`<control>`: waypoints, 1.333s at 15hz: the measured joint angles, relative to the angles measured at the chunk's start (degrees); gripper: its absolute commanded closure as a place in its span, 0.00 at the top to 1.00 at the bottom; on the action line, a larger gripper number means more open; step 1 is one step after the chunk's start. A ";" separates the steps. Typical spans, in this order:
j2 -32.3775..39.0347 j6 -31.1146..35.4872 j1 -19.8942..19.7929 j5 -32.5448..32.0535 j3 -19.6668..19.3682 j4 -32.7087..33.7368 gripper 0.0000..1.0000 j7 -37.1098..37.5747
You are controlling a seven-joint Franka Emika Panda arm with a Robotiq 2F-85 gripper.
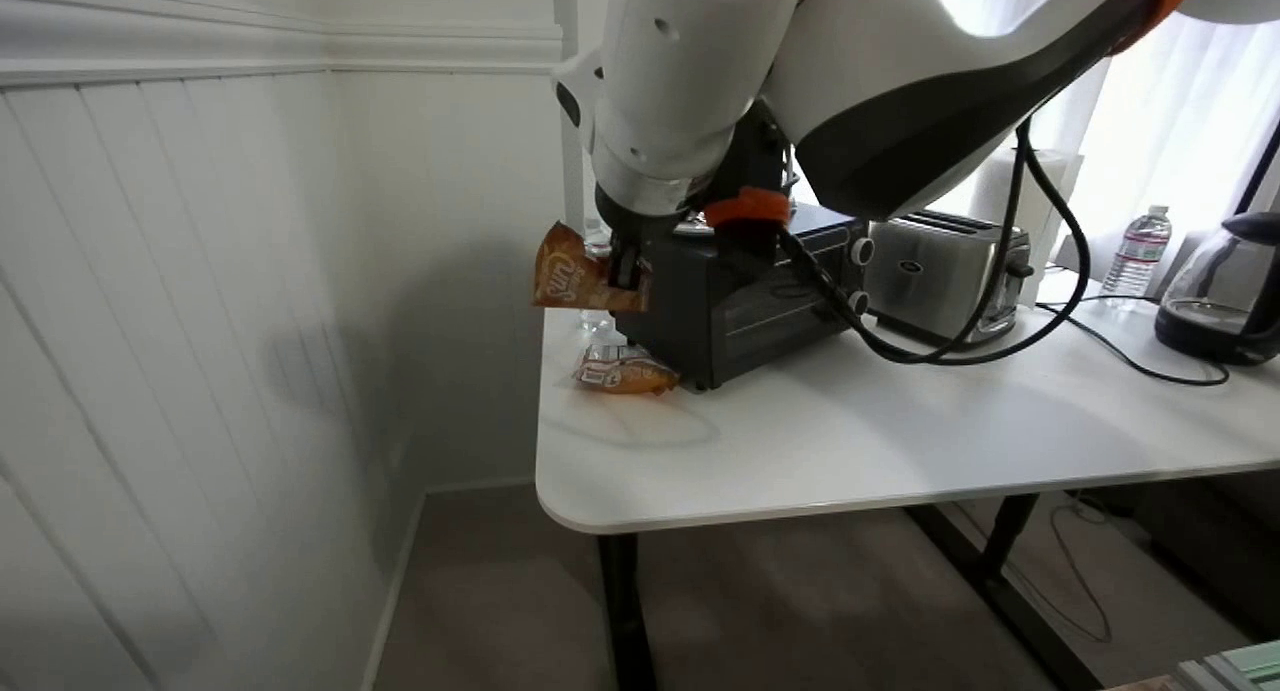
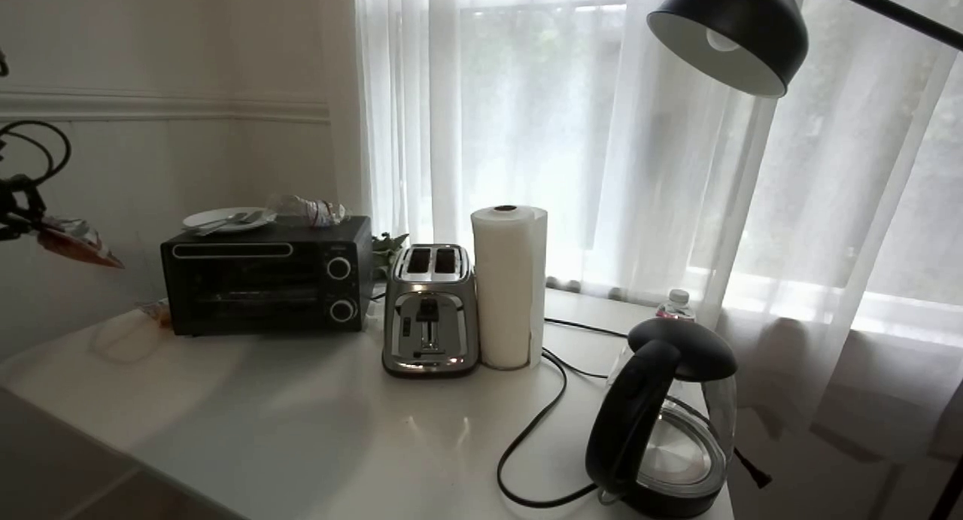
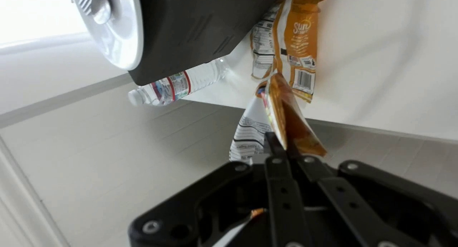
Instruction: Put one orange packet on the white plate on the microwave
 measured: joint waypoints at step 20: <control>-0.59 -14.34 4.37 -17.37 -12.13 6.13 0.03 18.12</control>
